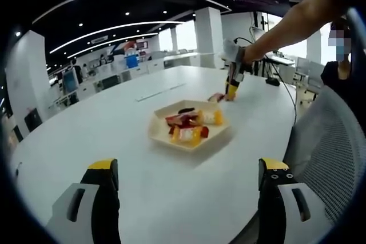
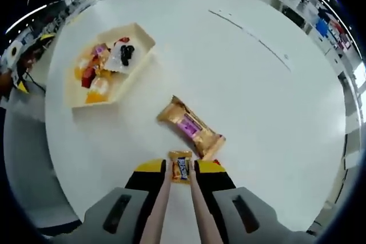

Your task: Place the target food into the container with the food tongs after gripping and lifting it, then release it inside without dropping or visibly crushing the food.

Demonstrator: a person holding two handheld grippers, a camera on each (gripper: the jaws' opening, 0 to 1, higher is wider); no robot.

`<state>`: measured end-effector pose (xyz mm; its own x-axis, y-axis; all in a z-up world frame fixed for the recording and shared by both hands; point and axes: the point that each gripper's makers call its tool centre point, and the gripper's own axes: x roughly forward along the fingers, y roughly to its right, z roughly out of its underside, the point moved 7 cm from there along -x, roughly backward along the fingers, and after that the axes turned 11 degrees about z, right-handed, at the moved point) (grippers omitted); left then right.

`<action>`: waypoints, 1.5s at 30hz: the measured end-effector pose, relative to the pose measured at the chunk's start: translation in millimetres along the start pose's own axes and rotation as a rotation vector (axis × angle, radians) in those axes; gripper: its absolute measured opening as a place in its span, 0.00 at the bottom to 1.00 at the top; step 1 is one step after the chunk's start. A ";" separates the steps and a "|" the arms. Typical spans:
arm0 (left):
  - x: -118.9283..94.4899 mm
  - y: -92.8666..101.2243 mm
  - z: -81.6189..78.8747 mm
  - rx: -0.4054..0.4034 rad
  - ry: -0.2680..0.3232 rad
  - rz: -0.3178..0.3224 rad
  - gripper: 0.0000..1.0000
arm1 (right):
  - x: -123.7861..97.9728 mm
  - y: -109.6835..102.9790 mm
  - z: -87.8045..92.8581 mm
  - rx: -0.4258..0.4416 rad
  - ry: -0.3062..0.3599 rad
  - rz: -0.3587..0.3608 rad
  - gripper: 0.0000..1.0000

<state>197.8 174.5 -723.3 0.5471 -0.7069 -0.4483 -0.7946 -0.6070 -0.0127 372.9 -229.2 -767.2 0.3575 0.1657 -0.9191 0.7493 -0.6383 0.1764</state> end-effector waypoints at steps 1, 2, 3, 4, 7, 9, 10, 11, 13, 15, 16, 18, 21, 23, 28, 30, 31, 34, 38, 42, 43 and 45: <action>-0.5 -0.6 -0.2 -0.003 0.003 -0.002 0.99 | -0.6 0.2 -0.5 -0.014 -0.006 0.001 0.19; -0.7 -0.9 -0.4 -0.003 0.005 -0.003 0.99 | -1.1 -0.2 -1.6 -0.020 -0.006 0.000 0.19; -0.7 -0.8 -0.7 -0.003 0.007 -0.004 0.99 | -2.1 -0.2 -3.0 -0.024 -0.005 -0.002 0.19; -0.7 -0.7 -0.7 -0.001 0.006 -0.004 0.99 | -4.7 -0.4 -5.4 -0.032 -0.006 0.000 0.19; -1.0 -0.6 -1.2 0.001 0.008 -0.005 0.99 | -8.9 1.8 -10.5 -0.035 -0.010 -0.006 0.19; -1.0 -0.8 -1.3 -0.002 0.010 -0.005 0.99 | -13.1 4.8 -13.7 -0.037 -0.018 -0.008 0.19; -0.9 -0.9 -1.3 -0.002 0.012 -0.004 0.99 | -16.6 6.0 -15.9 -0.034 -0.018 -0.016 0.19; -0.8 -0.7 -1.5 -0.002 0.012 -0.003 0.99 | -18.5 7.2 -17.5 -0.035 -0.018 -0.014 0.19; -0.6 -0.5 -1.5 0.000 0.011 -0.001 0.99 | -22.7 10.8 -20.4 -0.044 -0.018 -0.009 0.20; -0.4 -0.3 -1.7 0.001 0.011 0.000 0.99 | -29.4 15.4 -25.8 -0.048 -0.015 -0.009 0.20; -0.5 -0.3 -1.8 0.000 0.012 0.000 0.99 | -32.3 17.0 -27.2 -0.053 -0.015 -0.004 0.20; -0.5 -0.5 -1.6 0.001 0.011 -0.001 0.98 | -36.9 22.2 -30.5 -0.063 -0.016 0.001 0.20; -0.8 -0.9 -1.6 0.002 0.012 -0.003 0.98 | -43.9 26.8 -35.3 -0.076 -0.013 0.017 0.20; -1.0 -1.0 -1.4 0.002 0.011 -0.004 0.98 | -45.5 30.1 -38.0 -0.075 -0.008 0.024 0.20; -1.1 -0.3 -1.3 0.008 0.006 -0.004 0.98 | -51.0 31.9 -43.7 -0.088 0.001 0.045 0.20; -0.9 0.1 -1.6 0.009 0.007 -0.002 0.98 | -52.8 30.8 -45.2 -0.085 0.001 0.046 0.20; -0.9 0.0 -1.5 0.009 0.006 -0.003 0.98 | -53.3 30.2 -45.8 -0.084 0.001 0.046 0.20; -0.9 -0.4 -1.2 0.009 0.008 -0.003 0.98 | -54.5 28.9 -48.0 -0.091 0.001 0.045 0.20; -1.2 -0.5 -1.7 0.012 0.008 -0.005 0.98 | -56.2 28.6 -52.8 -0.086 0.005 0.048 0.20; -1.5 -0.8 -1.6 0.012 0.009 -0.007 0.98 | -57.9 26.8 -59.3 -0.084 0.010 0.051 0.20; -1.5 -0.6 -1.8 0.012 0.009 -0.007 0.98 | -58.3 26.0 -60.7 -0.076 0.007 0.048 0.19; -1.5 -0.6 -1.8 0.012 0.009 -0.006 0.98 | -58.5 22.3 -64.7 -0.067 0.007 0.040 0.19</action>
<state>197.9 175.3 -721.1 0.5544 -0.7064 -0.4400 -0.7943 -0.6069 -0.0265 404.8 -204.4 -686.7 0.3916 0.1464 -0.9084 0.7700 -0.5926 0.2364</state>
